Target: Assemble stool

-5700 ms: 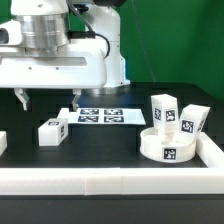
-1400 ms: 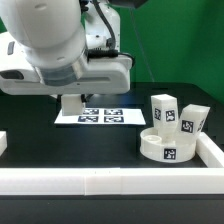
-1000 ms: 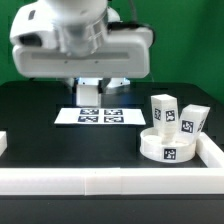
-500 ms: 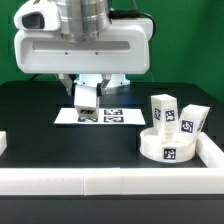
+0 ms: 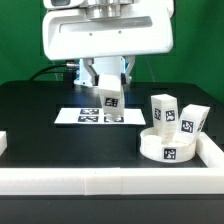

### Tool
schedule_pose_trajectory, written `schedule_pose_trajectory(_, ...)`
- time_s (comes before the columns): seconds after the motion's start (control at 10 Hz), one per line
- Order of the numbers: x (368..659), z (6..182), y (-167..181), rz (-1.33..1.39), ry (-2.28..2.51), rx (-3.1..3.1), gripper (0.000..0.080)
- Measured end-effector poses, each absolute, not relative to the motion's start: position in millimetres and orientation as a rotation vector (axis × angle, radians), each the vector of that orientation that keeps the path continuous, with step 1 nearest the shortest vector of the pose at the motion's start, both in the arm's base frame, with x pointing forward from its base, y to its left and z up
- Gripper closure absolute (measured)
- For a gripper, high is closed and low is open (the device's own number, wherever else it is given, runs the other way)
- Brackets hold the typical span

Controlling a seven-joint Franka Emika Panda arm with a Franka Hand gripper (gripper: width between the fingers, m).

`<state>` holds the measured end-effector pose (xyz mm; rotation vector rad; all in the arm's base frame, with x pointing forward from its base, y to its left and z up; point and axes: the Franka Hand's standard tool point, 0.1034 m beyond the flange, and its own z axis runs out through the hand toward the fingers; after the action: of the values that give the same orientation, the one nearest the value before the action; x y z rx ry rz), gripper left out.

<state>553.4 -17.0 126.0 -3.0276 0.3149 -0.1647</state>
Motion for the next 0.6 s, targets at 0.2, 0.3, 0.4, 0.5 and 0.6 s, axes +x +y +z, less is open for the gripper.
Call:
schedule_pose_trajectory(0.2,556,123.0,-27,-0.392,0.308,-3.061,0.0475)
schedule_pose_trajectory(0.3,557,123.4,-29,-0.478,0.305,-3.068,0.0475)
schedule_pose_trajectory(0.4,557,125.9,-31,-0.616,0.299,-3.073,0.0475)
schedule_pose_trajectory(0.5,549,126.2,-21,-0.678,0.291,-3.062,0.0475)
schedule_pose_trajectory(0.6,547,129.9,-10,-0.679,0.27,-3.049,0.0475)
